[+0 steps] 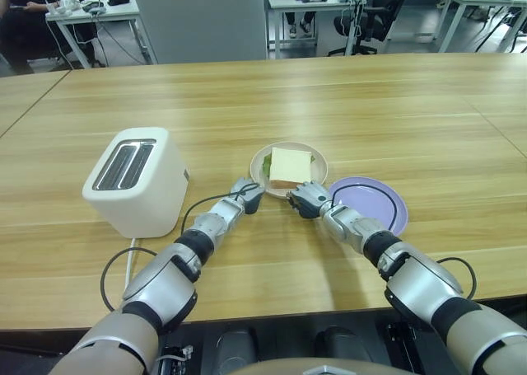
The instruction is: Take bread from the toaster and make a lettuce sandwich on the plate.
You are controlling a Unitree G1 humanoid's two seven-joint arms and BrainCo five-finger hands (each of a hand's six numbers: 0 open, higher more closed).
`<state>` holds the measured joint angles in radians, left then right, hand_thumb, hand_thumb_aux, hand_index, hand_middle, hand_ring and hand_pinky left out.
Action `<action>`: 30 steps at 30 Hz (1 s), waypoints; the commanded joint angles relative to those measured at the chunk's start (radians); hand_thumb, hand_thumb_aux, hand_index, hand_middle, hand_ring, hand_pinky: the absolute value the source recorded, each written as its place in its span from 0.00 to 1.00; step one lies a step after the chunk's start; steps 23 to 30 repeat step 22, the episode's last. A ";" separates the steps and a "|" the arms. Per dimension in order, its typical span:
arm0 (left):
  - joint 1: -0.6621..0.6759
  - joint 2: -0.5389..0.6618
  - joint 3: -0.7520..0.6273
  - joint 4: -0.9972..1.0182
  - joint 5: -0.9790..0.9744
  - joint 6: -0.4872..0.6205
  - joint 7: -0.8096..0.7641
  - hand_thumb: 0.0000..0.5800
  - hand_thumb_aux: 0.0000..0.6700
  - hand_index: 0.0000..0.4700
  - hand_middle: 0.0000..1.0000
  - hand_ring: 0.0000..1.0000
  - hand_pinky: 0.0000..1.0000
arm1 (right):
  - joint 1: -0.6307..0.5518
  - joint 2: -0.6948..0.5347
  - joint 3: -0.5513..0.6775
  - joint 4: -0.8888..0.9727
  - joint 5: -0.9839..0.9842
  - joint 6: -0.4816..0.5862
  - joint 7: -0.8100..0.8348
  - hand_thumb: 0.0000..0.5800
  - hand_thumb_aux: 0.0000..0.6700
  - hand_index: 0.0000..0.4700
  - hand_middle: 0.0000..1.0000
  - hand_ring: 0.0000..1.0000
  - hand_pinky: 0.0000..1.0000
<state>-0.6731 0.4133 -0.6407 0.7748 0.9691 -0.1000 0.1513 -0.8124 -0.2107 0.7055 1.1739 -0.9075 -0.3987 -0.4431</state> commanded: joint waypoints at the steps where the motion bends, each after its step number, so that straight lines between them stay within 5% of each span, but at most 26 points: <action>1: 0.201 0.075 0.176 -0.381 -0.194 -0.070 -0.018 0.00 0.00 0.00 0.00 0.00 0.00 | 0.106 -0.105 -0.119 -0.179 0.162 -0.165 0.044 0.00 0.00 0.00 0.16 0.16 0.16; 2: 0.269 0.081 0.240 -0.501 -0.265 -0.089 -0.014 0.00 0.00 0.00 0.00 0.00 0.00 | 0.156 -0.140 -0.165 -0.277 0.237 -0.202 0.094 0.00 0.00 0.00 0.00 0.00 0.00; 5: 0.482 0.028 0.440 -0.852 -0.566 -0.133 -0.038 0.00 0.00 0.00 0.00 0.00 0.00 | 0.348 -0.223 -0.321 -0.632 0.508 -0.231 0.239 0.00 0.00 0.00 0.00 0.00 0.00; 13: 0.682 -0.171 0.592 -1.194 -0.897 -0.114 -0.069 0.00 0.00 0.00 0.00 0.00 0.00 | 0.691 -0.201 -0.561 -1.157 0.818 -0.151 0.334 0.00 0.00 0.00 0.00 0.00 0.00; 18: 0.728 -0.203 0.570 -1.223 -0.923 -0.133 -0.137 0.00 0.00 0.00 0.00 0.00 0.00 | 0.821 -0.229 -0.564 -1.316 0.924 -0.093 0.499 0.00 0.00 0.00 0.00 0.00 0.00; 30: 0.751 -0.208 0.572 -1.201 -0.934 -0.178 -0.178 0.00 0.00 0.00 0.00 0.00 0.00 | 0.873 -0.176 -0.625 -1.372 0.893 -0.105 0.464 0.00 0.00 0.00 0.00 0.00 0.00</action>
